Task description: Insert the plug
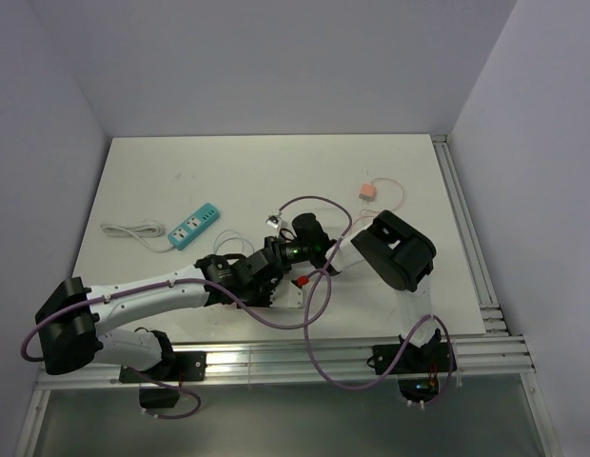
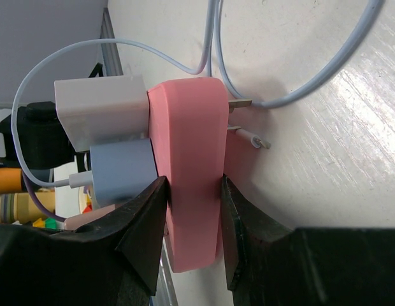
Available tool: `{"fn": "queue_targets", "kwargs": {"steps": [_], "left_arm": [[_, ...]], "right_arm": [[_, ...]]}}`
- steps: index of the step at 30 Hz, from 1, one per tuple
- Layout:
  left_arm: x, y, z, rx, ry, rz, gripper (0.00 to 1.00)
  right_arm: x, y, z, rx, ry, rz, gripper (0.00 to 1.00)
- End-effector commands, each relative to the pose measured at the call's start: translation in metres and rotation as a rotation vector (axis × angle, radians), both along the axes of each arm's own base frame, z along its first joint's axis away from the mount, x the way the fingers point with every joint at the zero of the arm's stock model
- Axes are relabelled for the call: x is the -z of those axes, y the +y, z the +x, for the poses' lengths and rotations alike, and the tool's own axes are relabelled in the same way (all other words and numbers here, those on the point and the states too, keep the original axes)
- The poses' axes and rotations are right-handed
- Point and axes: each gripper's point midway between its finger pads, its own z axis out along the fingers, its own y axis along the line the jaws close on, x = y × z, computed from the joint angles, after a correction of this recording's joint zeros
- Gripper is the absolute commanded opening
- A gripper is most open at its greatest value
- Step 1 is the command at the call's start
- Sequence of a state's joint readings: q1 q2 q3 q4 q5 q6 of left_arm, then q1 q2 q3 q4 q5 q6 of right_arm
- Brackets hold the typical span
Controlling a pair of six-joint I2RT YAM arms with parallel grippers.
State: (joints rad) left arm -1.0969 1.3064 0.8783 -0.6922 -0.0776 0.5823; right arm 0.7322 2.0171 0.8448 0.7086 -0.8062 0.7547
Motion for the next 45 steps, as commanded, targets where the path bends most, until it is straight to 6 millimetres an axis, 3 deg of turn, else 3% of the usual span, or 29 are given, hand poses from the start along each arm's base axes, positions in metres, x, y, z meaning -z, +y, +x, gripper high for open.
{"fn": "queue_targets", "kwargs": {"steps": [1,12,24,32,38,45], "left_arm": [[0.012,0.014,-0.002,0.026,-0.014,0.082,0.00],[0.017,0.016,-0.006,0.044,0.013,0.100,0.00],[0.054,0.030,-0.013,0.038,0.040,0.141,0.00],[0.072,0.033,-0.020,0.051,0.081,0.151,0.00],[0.090,0.040,-0.028,0.070,0.145,0.184,0.00],[0.095,0.044,-0.036,0.046,0.224,0.174,0.00]], "right_arm": [[-0.008,0.001,0.000,-0.027,-0.036,0.045,0.00],[-0.008,0.001,-0.001,-0.028,-0.035,0.046,0.00],[-0.012,0.001,-0.005,-0.039,-0.016,0.059,0.00],[0.006,0.005,-0.014,-0.059,0.025,-0.048,0.00],[0.007,0.006,-0.019,-0.065,0.040,-0.054,0.00],[0.003,0.005,-0.019,-0.068,0.029,-0.046,0.00]]}}
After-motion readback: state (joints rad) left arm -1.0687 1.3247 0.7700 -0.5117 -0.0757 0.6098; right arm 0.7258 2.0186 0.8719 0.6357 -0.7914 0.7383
